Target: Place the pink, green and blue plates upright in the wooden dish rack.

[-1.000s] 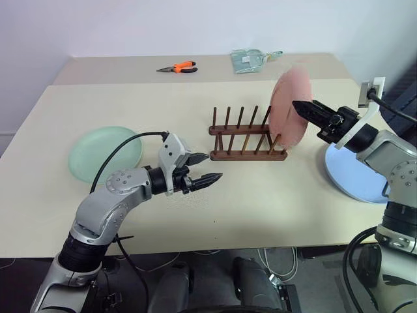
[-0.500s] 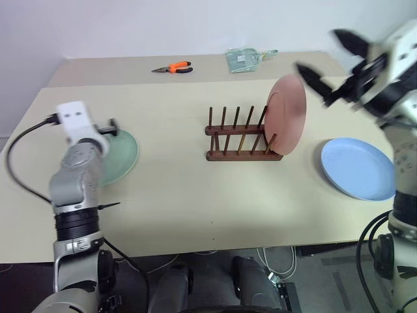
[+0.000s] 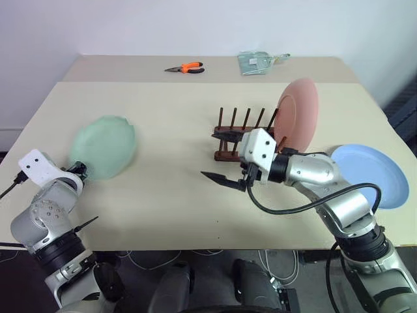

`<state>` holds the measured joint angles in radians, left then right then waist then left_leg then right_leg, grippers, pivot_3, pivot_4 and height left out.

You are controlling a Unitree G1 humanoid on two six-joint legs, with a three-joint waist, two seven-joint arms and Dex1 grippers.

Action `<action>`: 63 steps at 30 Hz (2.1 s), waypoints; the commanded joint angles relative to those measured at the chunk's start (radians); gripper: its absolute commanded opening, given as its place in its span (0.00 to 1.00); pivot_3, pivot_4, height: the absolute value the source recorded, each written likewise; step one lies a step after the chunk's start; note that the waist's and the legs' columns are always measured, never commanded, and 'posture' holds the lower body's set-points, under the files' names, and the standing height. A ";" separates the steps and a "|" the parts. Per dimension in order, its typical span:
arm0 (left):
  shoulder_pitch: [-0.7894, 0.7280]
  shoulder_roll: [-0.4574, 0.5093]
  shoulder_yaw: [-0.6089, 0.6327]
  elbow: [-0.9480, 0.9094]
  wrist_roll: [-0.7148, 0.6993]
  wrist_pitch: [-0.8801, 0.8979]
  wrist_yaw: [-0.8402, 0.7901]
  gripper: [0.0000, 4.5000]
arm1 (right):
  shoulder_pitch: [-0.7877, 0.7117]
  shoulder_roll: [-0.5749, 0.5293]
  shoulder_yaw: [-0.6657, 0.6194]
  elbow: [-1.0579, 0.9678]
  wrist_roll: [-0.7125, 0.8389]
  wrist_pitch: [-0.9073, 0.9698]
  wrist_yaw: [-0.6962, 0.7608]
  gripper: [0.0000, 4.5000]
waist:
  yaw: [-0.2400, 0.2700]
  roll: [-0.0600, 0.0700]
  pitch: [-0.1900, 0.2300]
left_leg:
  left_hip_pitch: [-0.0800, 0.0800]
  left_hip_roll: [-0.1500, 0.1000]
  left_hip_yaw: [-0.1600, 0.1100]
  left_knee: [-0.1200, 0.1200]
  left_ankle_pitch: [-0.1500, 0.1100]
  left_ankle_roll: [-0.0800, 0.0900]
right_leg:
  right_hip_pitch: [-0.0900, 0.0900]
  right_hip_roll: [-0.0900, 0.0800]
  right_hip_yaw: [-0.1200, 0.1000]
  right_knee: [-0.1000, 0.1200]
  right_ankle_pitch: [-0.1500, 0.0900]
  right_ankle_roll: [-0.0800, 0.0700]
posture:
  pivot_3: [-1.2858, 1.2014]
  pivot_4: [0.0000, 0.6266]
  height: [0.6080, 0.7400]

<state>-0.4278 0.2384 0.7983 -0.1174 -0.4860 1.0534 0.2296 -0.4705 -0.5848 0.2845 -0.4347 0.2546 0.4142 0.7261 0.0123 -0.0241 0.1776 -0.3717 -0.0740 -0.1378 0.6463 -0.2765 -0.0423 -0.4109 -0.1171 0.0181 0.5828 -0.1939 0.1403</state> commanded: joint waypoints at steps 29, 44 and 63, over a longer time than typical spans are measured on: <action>-0.268 -0.090 -0.381 -0.304 -0.320 -0.150 -0.206 0.15 | -0.226 -0.013 0.052 0.318 -0.597 -0.533 -0.102 0.06 | -0.024 -0.002 0.002 | -0.001 0.000 0.001 -0.001 0.001 -0.001 | 0.000 0.001 0.000 -0.002 0.000 0.000 | 0.52 0.24 1.00; 0.116 0.226 -0.713 -0.275 0.004 -0.514 -0.581 0.77 | -0.189 0.336 -0.610 -0.026 0.392 0.375 -0.395 0.00 | -0.008 0.001 0.002 | -0.001 0.001 -0.001 -0.002 0.001 0.000 | -0.001 0.002 0.003 -0.003 -0.001 -0.006 | 0.52 0.24 1.00; 0.201 0.183 -0.831 -0.332 -0.007 -0.483 -0.712 0.78 | -0.156 0.405 -0.693 -0.002 0.768 0.611 -0.865 0.08 | -0.025 0.009 0.003 | -0.002 0.002 0.001 -0.004 0.001 0.000 | -0.003 0.003 0.003 -0.002 -0.001 -0.006 | 0.52 0.24 1.00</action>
<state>-0.2288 0.4232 -0.0261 -0.4143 -0.5005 0.5795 -0.4788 -0.6032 -0.1629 -0.4077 -0.4294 0.9987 1.0350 -0.1361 -0.0126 -0.0149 0.1809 -0.3734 -0.0719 -0.1370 0.6421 -0.2757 -0.0419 -0.4139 -0.1141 0.0207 0.5804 -0.1946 0.1343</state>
